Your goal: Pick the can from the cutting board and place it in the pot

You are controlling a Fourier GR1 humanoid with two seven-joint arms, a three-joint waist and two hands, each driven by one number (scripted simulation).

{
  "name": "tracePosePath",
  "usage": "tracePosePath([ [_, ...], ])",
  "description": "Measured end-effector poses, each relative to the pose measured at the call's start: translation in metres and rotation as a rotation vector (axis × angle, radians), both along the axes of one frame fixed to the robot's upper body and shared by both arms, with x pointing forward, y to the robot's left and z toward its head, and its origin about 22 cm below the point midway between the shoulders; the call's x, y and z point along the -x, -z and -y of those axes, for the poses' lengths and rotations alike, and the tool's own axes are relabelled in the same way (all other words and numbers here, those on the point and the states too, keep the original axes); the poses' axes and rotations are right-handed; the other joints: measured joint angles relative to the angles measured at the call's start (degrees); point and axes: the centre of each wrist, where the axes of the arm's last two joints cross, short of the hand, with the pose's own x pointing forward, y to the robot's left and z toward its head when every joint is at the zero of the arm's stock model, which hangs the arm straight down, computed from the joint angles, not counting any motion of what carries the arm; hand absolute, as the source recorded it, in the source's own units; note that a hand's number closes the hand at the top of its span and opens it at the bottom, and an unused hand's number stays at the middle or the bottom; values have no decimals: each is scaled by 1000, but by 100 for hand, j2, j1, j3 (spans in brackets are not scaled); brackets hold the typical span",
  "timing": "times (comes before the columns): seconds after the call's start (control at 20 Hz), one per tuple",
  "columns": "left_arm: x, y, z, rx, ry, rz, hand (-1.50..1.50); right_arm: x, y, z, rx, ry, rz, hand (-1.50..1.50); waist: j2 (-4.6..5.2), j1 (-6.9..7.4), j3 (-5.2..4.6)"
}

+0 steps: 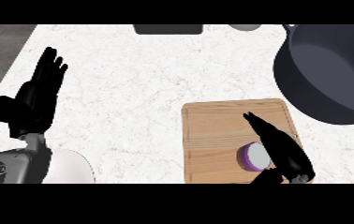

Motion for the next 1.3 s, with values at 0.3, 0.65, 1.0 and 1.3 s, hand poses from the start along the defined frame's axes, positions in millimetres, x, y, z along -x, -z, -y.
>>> tracePosePath([
  [0.3,-2,3,1,1,4,-3,0,0,15,-4,22,-50,-3,150,-1,4,-2],
  [0.65,2,-2,1,-4,1,-2,0,-1,24,3,48,-137,48,150,-18,-2,-17],
  [1.0,2,5,-4,-5,-8,-3,0,31,23,11,31,-458,53,150,-40,-50,-13],
  [1.3,3,2,-12,-7,-20,-4,0,75,8,44,9,-821,60,150,-45,-126,-1],
])
